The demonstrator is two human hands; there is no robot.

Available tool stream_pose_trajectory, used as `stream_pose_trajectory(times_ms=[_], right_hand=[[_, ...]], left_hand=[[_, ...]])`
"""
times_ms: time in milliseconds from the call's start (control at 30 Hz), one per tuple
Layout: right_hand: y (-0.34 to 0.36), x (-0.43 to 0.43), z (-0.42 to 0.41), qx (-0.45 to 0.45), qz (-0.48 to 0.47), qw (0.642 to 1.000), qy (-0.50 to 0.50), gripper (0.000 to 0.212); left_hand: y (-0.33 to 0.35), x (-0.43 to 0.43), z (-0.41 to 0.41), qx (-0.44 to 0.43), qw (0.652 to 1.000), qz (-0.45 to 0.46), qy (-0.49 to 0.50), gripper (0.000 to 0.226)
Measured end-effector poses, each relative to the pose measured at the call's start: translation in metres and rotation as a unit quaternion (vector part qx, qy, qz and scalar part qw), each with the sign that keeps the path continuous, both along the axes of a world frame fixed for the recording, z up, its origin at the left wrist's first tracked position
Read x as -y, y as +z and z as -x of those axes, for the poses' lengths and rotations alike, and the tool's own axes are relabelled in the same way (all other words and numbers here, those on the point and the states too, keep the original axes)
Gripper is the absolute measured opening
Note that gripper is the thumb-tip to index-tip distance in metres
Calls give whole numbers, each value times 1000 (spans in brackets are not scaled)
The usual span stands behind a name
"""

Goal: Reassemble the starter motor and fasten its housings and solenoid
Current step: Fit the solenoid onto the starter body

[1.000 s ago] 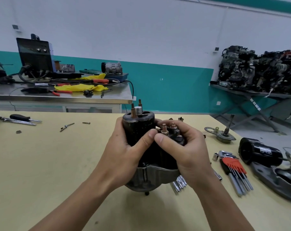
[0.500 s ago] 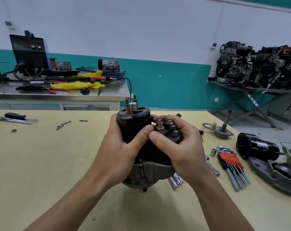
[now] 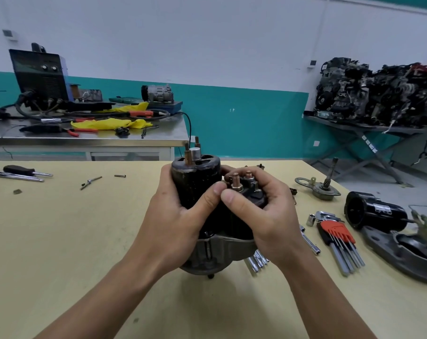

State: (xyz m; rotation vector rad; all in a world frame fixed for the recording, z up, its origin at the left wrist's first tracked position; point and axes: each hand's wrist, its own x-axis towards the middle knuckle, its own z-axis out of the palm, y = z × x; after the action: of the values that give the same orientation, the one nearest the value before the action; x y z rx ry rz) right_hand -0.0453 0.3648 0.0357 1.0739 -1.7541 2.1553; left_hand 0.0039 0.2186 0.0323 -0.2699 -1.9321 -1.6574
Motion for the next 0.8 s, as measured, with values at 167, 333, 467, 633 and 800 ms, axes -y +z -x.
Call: stream_pose_trajectory(times_ms=[167,333,467,633,800], right_hand=[[0,-3,1,41,27,998,39,24],[-2,0,4,16,4,1000,7,30],[-3,-1,5,15,5,1000,19,31],[-3,-2,5,38,26,998,32,26],[-2,0,4,-1,-1,1000,15,16]], left_hand=[[-1,0,2,0,1000,-11,0,44],[-2,0,2,-5,1000,-14,3,33],[-2,0,3,-10,1000,-12,-1,34],[-3,0,5,-6,1000,-9,0,35],[-3,1,4,-6,1000,-9,-5,34]])
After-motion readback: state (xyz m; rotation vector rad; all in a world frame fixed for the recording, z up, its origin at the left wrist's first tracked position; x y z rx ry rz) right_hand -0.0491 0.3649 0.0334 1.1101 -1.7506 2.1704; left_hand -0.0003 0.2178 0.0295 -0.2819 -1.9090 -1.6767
